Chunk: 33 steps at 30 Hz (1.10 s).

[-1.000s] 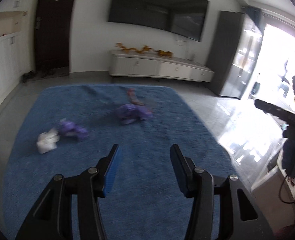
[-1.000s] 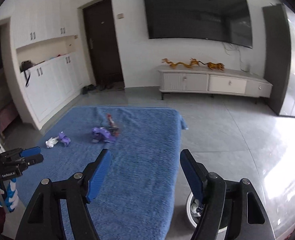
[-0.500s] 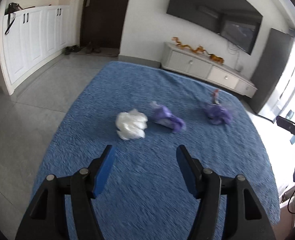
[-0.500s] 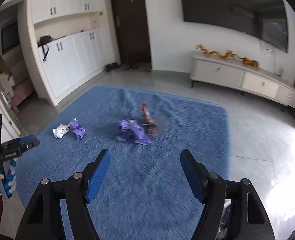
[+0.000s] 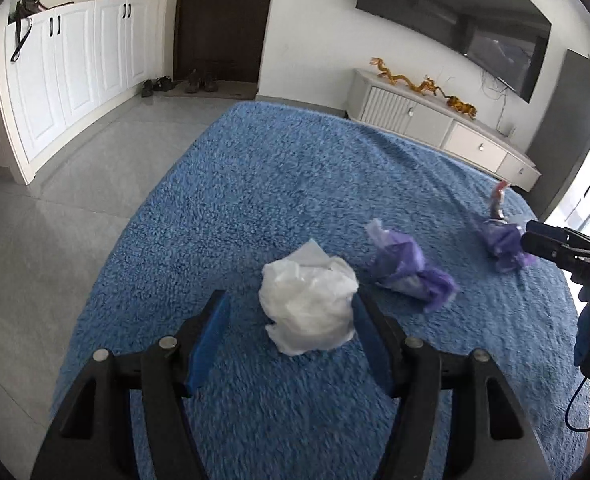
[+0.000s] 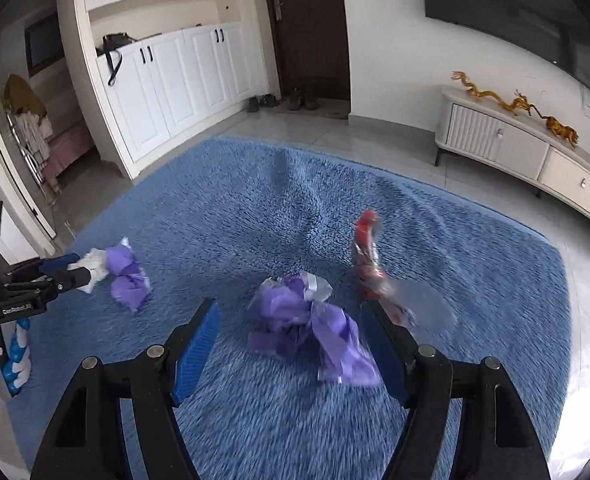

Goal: Collect trash
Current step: 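Grasp the purple bag with the right tool while the left tool grasps the white tissue, then carry the purple bag and white tissue to the bin and release them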

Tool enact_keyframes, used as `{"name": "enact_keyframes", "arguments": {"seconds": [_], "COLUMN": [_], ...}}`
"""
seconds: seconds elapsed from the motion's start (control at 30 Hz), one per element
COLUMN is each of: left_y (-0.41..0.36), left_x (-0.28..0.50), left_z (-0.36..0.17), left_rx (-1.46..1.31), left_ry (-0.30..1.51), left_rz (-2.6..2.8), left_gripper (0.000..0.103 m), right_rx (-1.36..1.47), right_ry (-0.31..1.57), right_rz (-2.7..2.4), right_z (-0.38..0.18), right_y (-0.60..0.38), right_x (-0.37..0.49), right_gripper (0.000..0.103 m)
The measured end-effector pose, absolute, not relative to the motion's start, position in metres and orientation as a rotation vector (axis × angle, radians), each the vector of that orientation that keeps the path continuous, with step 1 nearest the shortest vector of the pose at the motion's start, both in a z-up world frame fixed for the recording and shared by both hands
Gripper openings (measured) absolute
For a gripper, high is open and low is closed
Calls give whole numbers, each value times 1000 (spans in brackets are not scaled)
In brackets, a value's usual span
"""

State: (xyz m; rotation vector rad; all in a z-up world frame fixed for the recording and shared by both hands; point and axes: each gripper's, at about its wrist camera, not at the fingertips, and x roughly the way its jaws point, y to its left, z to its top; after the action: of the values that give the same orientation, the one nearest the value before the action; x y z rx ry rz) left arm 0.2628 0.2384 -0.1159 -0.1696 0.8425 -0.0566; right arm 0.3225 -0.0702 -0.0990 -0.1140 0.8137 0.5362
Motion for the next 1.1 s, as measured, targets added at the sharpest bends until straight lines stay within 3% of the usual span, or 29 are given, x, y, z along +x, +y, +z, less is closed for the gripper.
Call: {"name": "enact_keyframes", "arguments": {"seconds": [0.2,0.4,0.47,0.8,1.1], "left_y": [240,245,247,234,212], "left_x": [263,264,260,210,145], "left_z": [-119,-120,-119,-106,-60], "left_rx": [-188,-214,-221,-230,-201], "left_ry": [839,836,833,822,710], "left_rz": [-67,-69,-54,-30,7], "left_gripper": [37,24,23,22,22], "right_rx": [-108,-86,-82,-45,-48], "right_ry": [847,870,869,821,755], "right_rz": [571,570,571,606,587], "right_z": [-121,-132,-131,-97,-64], "right_y": [-67,-69,-70,-85,-112], "right_x": [335,339,337,281,210], "right_gripper": [70,59,41,37,37]}}
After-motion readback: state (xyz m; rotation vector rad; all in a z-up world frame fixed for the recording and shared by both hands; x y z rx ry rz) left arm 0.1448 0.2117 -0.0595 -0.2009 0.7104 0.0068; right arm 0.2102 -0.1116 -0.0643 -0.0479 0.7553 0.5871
